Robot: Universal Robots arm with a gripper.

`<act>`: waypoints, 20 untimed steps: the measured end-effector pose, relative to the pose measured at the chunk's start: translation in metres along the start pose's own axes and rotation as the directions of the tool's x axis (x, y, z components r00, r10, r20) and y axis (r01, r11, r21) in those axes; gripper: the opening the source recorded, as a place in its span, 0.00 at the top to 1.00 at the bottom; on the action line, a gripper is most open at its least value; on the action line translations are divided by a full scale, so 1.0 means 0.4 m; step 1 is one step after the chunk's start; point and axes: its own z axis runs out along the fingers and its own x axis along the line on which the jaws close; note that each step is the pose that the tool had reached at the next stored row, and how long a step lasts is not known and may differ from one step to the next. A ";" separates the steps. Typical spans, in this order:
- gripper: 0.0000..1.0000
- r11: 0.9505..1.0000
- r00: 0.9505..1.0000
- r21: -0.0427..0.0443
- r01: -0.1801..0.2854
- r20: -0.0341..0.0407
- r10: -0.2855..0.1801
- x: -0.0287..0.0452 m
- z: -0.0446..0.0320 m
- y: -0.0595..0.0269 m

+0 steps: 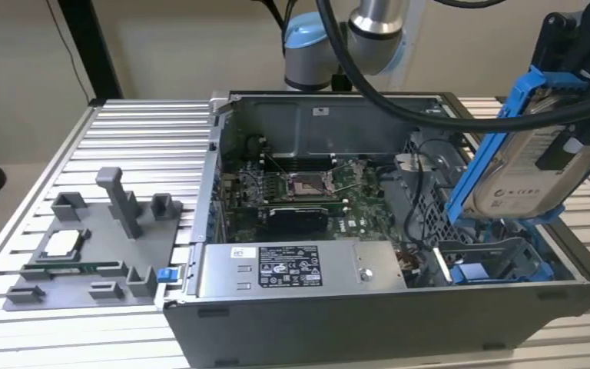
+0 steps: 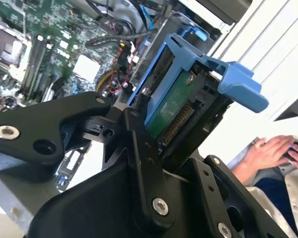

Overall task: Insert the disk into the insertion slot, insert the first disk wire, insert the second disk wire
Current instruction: 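Insert the disk into the insertion slot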

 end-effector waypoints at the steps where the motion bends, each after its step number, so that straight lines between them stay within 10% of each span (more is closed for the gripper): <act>1: 1.00 1.000 1.000 0.000 0.000 0.009 0.000 0.002 0.001 0.000; 20: 1.00 1.000 1.000 0.002 -0.016 0.023 0.015 0.066 0.033 -0.008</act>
